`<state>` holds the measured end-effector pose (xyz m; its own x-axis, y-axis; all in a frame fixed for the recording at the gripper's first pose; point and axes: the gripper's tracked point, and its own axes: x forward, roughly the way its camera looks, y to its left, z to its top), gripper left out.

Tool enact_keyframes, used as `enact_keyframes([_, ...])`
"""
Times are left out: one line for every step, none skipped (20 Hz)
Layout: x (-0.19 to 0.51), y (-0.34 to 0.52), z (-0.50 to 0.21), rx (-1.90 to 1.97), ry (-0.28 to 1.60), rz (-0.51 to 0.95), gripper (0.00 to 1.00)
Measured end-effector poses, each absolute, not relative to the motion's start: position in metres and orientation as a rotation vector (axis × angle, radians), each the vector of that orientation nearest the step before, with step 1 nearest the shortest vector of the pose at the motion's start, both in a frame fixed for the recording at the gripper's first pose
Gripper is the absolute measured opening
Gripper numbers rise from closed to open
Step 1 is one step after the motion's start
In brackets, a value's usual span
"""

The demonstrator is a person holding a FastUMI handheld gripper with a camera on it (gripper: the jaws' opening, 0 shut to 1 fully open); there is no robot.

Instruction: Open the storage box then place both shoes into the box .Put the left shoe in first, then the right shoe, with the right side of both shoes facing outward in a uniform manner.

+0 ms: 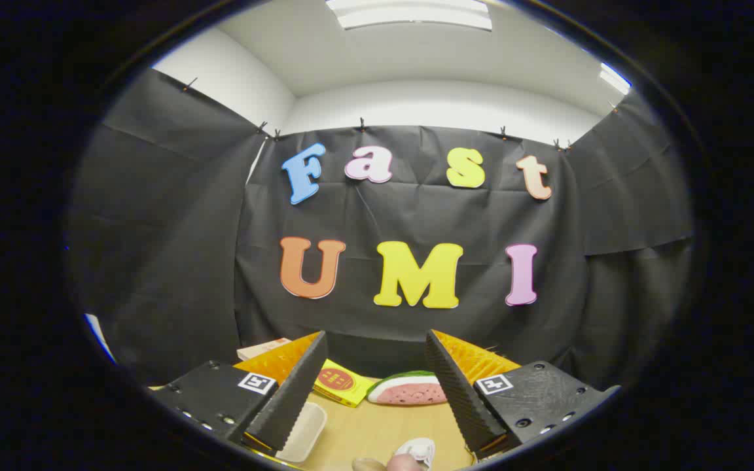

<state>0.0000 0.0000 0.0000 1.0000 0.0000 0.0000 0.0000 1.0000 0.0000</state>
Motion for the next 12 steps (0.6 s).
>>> enact_keyframes([0.0,0.001,-0.002,0.004,0.008,0.006,0.95])
enact_keyframes([0.001,0.0,-0.004,0.009,0.018,0.011,0.95])
enact_keyframes([0.002,-0.001,-0.004,0.014,0.027,0.014,0.95])
enact_keyframes([0.002,-0.003,-0.004,0.018,0.034,0.013,0.95])
enact_keyframes([0.002,-0.006,-0.003,0.018,0.034,0.014,0.95])
enact_keyframes([0.001,-0.008,-0.004,0.012,0.036,0.014,0.95])
enact_keyframes([-0.001,-0.01,-0.005,0.005,0.037,0.015,0.95])
enact_keyframes([-0.001,-0.011,-0.008,0.002,0.044,0.022,0.95])
enact_keyframes([-0.003,-0.013,-0.011,0.001,0.053,0.027,0.95])
enact_keyframes([-0.004,-0.016,-0.012,0.001,0.059,0.029,0.95])
enact_keyframes([-0.005,-0.018,-0.012,0.005,0.061,0.034,0.95])
enact_keyframes([-0.006,-0.019,-0.014,0.009,0.07,0.041,0.95])
